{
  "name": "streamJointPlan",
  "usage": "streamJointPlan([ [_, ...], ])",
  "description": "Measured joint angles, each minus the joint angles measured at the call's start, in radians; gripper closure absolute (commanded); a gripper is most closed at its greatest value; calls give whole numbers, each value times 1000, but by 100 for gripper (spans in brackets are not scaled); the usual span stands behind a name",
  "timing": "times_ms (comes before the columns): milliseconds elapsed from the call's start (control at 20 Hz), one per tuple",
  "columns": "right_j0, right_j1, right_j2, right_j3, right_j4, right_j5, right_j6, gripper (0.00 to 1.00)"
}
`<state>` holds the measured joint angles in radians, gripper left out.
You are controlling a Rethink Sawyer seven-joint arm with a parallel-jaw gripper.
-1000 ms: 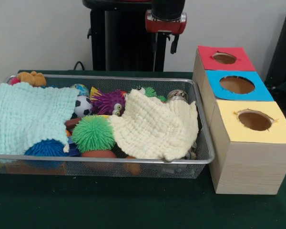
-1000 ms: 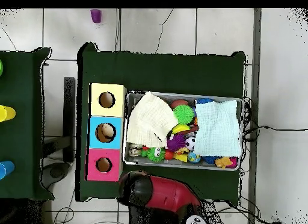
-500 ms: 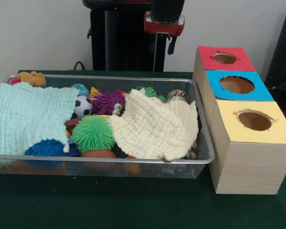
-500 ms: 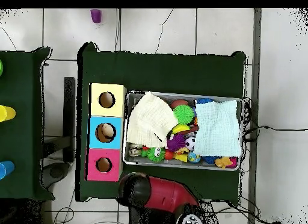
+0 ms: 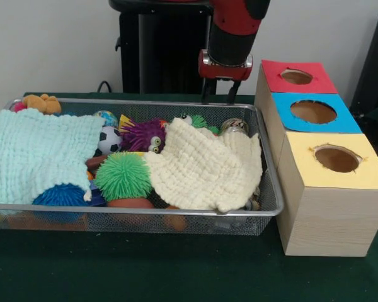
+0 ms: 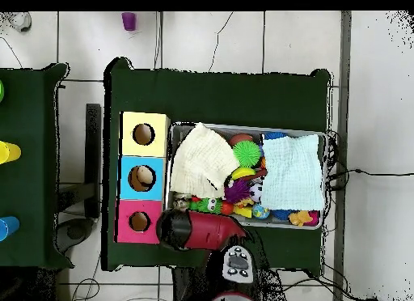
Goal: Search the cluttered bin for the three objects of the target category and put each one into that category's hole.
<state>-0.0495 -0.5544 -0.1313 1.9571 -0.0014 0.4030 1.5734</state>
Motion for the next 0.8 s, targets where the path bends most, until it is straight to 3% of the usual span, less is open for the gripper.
streamJointPlan([
  [800,-42,154,-1,-137,0,176,0,0],
])
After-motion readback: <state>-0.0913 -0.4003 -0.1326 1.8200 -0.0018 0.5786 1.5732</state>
